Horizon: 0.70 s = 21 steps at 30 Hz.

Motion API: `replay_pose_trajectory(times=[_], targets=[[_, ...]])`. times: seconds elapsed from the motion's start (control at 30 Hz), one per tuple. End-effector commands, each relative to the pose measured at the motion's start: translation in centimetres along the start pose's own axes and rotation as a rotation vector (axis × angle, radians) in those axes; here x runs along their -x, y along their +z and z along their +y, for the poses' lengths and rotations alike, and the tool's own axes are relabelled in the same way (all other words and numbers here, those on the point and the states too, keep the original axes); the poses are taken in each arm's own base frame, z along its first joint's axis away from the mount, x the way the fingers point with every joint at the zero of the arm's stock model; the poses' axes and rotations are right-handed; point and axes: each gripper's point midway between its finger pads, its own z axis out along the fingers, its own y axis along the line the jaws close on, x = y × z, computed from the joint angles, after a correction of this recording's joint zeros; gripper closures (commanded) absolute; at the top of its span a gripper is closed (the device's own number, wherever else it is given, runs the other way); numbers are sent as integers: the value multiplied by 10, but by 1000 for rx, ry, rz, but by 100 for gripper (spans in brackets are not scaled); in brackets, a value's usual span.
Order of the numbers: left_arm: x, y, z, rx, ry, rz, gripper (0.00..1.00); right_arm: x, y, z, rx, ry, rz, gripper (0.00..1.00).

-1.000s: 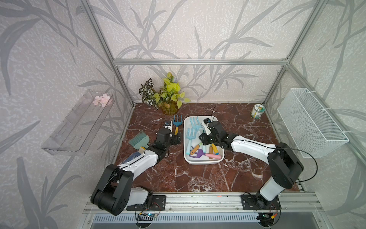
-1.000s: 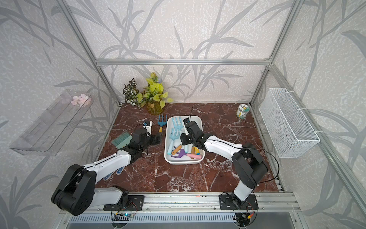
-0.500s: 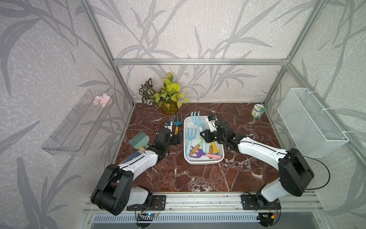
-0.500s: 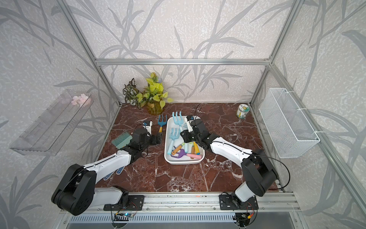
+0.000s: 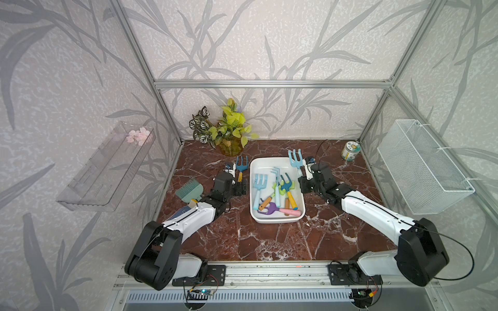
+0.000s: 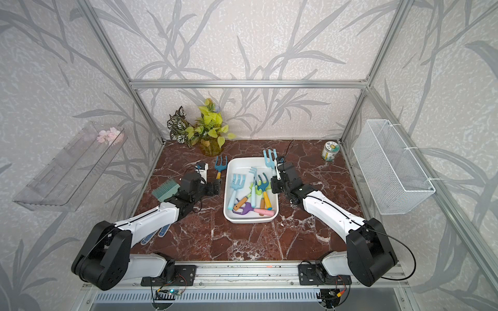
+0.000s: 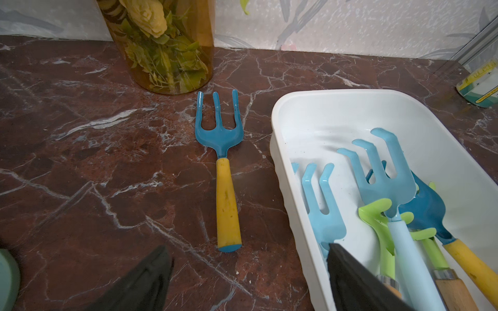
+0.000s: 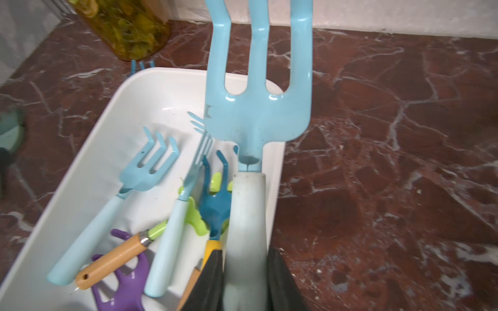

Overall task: Take the hand rake out of the storage box
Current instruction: Pick up the rake from the storage box, then place the rake at the center of the board.

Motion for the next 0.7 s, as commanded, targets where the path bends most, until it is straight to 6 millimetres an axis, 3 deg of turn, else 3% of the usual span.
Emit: replay_pose_trajectory(times=[0.0,0.4,0.67], targets=[[8,2,-5,-16,20,-4,9,-11,4,-32,-111,-35,46,83],[6,9,-10,-34,37,26,11,-33,44,-74,-140,94,169,83],[5,11,-13,-44,47,38,11,-41,83,-74,-111,128,299,83]])
